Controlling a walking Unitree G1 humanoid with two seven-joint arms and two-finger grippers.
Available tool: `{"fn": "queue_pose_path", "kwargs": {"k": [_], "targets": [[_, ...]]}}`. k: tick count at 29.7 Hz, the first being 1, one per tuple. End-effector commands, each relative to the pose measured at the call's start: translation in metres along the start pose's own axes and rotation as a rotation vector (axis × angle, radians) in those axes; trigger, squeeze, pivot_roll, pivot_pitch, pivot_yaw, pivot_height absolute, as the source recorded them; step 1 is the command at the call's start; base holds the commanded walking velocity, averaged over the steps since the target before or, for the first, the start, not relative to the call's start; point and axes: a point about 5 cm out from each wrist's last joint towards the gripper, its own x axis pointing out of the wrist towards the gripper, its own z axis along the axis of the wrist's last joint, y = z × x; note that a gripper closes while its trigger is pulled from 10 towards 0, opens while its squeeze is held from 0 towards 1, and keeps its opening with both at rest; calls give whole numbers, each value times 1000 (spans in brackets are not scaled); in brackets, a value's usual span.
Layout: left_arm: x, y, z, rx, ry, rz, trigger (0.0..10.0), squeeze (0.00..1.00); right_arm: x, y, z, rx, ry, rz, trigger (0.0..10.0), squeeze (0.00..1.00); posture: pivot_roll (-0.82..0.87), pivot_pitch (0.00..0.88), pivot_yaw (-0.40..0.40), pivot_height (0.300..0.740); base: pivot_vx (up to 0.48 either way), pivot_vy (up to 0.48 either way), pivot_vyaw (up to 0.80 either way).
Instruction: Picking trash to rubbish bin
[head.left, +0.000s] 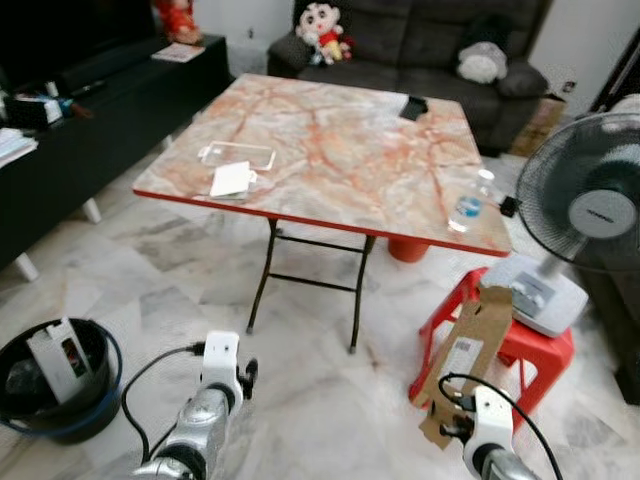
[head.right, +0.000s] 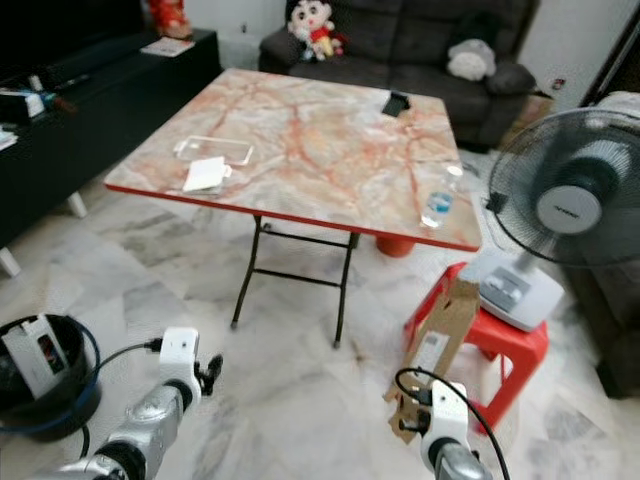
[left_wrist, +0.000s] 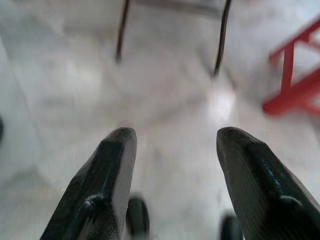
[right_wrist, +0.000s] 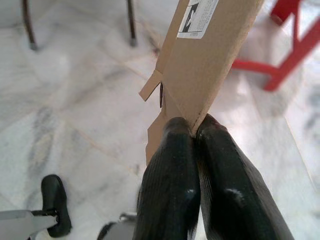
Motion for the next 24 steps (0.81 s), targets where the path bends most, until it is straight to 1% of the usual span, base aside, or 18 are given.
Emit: {"fn": "queue_pose_path", "kwargs": {"k": [1, 4, 5, 6, 7, 8, 11, 13, 19, 21, 24], "targets": [[-3, 2, -14, 43, 78, 6, 10000, 0, 0, -4, -1, 6, 15, -33, 10000, 0, -9, 31, -105, 740, 0, 0, 0], [-5, 3, -22, 67, 108, 14, 10000, 0, 0, -4, -3, 0, 31, -50, 10000, 0, -9, 32, -105, 740, 0, 0, 0], [-6, 4, -24, 73, 119, 17, 10000, 0, -1, -5, -4, 18, 29, -52, 10000, 0, -9, 32, -105, 740, 0, 0, 0], [-8, 5, -32, 93, 151, 18, 10000, 0, -2, -5, -7, 46, 34, -58, 10000, 0, -15, 38, -102, 740, 0, 0, 0], [-9, 6, -34, 103, 163, 16, 10000, 0, -2, -6, -8, 51, 37, -60, 10000, 0, -15, 38, -102, 740, 0, 0, 0], [-9, 6, -36, 107, 169, 15, 10000, 0, -2, -6, -9, 52, 39, -61, 10000, 0, -15, 38, -102, 740, 0, 0, 0], [-11, 4, -41, 164, 196, -5, 10000, 0, -2, -6, -11, 56, 44, -61, 10000, 0, -7, 44, -101, 740, 0, 0, 0], [-13, 4, -46, 173, 220, -13, 10000, 0, -3, -5, -12, 55, 51, -63, 10000, 0, -10, 44, -100, 740, 0, 0, 0], [-13, 4, -48, 175, 223, -10, 10000, 0, -2, -5, -12, 61, 52, -66, 10000, 0, -6, 51, -102, 740, 0, 0, 0], [-15, 3, -53, 203, 241, -21, 10000, 0, -2, -3, -12, 28, 69, -49, 10000, 0, -3, 52, -102, 740, 0, 0, 0], [-16, 3, -55, 213, 246, -25, 10000, 0, -2, -3, -12, 18, 70, -44, 10000, 0, -2, 52, -102, 740, 0, 0, 0]]}}
